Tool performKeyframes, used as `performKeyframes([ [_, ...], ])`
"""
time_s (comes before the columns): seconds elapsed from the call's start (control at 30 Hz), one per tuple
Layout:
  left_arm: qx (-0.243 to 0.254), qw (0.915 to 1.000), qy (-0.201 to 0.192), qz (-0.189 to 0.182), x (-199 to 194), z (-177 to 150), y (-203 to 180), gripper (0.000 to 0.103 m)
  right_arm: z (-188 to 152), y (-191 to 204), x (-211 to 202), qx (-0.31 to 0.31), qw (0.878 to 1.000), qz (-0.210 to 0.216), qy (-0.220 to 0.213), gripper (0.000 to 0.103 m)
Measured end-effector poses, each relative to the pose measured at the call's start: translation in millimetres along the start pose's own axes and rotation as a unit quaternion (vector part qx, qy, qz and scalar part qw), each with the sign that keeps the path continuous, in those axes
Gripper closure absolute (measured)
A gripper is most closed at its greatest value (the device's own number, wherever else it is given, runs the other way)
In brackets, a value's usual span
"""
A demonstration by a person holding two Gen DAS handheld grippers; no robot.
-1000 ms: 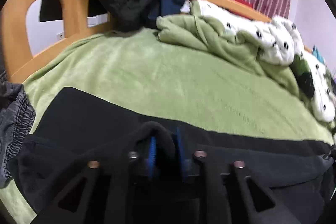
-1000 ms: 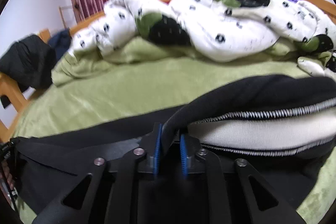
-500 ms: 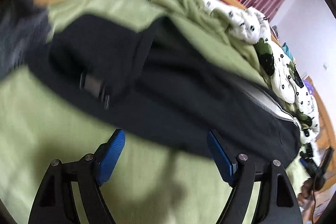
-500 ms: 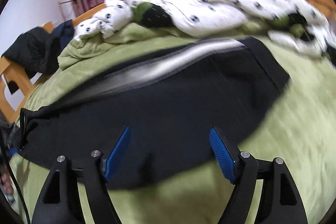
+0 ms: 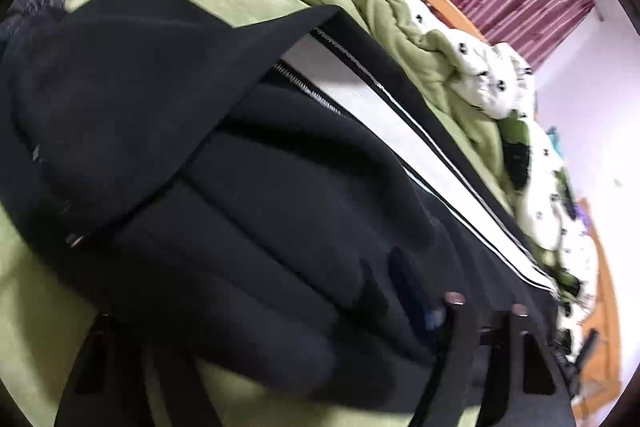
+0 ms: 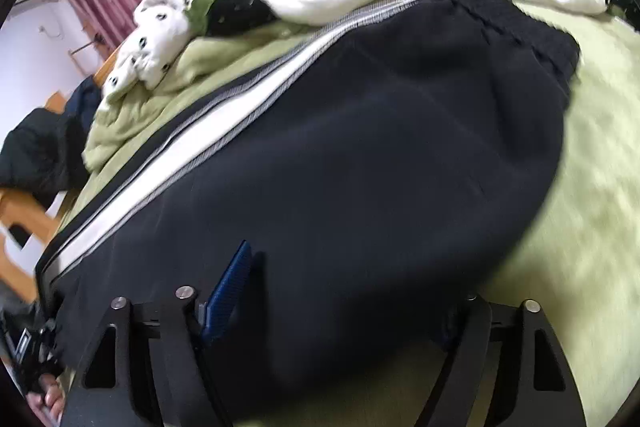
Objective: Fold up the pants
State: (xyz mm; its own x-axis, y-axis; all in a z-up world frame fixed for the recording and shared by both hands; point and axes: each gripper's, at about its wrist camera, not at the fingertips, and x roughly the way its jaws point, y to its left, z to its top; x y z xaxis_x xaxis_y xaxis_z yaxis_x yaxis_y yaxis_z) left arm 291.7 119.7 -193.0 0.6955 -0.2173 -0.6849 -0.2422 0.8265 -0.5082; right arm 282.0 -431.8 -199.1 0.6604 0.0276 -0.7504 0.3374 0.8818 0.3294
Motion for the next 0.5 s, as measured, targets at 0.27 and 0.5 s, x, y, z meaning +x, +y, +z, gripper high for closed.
performKeyframes([
  [0.27,0.041,0.999,0.007,0.016,-17,3,-1,0.094,0,-12,-38,0.029,0.998,0.04,-0.041,0.085],
  [0.5,0.098,0.9943,0.04,-0.004,-86,-47,12,0.094,-36,-44,-124,0.016,0.998,0.056,-0.036,0.086],
])
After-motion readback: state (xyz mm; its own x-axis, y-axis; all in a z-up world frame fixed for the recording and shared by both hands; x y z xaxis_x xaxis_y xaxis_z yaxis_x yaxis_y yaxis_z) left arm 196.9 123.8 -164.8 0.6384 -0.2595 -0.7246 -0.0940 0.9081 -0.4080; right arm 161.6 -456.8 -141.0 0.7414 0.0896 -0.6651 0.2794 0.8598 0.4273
